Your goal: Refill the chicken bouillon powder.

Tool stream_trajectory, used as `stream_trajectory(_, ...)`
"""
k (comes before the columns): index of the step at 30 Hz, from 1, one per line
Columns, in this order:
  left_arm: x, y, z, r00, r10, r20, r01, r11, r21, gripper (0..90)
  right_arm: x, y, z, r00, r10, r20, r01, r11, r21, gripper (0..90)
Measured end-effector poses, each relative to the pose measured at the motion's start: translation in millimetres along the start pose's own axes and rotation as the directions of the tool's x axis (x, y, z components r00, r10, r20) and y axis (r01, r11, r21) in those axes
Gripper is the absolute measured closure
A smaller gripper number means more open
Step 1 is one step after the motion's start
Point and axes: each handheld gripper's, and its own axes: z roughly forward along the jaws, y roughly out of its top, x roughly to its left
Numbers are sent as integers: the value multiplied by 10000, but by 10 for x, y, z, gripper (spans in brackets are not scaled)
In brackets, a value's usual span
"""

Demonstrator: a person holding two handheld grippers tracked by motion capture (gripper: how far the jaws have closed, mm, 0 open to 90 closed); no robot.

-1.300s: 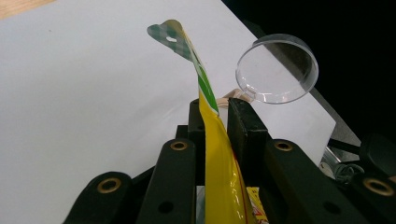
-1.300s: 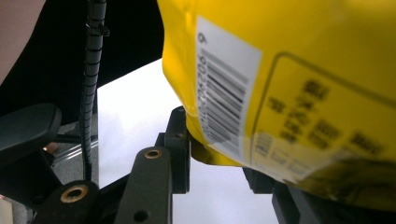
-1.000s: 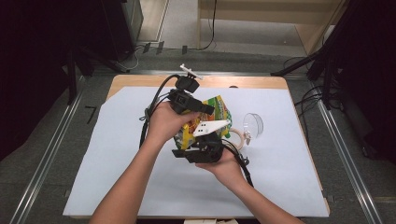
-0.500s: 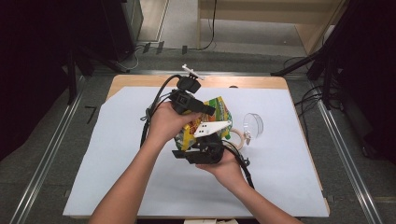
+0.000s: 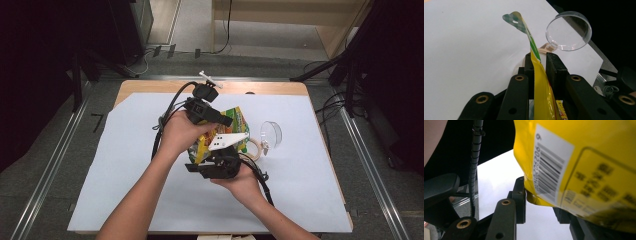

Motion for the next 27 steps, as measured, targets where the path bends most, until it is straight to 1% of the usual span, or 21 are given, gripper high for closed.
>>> stream_trajectory(4,-14,1,4,10000,41,22,-41,10000,13,798,9,-10,-8,10000,15,44,-15,10000,-42,688)
stream_trajectory(11,-24,1,-4,10000,-2,31,2,10000,-21,797,16,-13,-8,10000,8,38,-8,9999,-142,689)
stream_trajectory(27,-50,3,9,9999,155,-10,-155,9999,-5,797,15,-29,-17,9999,-27,106,28,9999,-165,691)
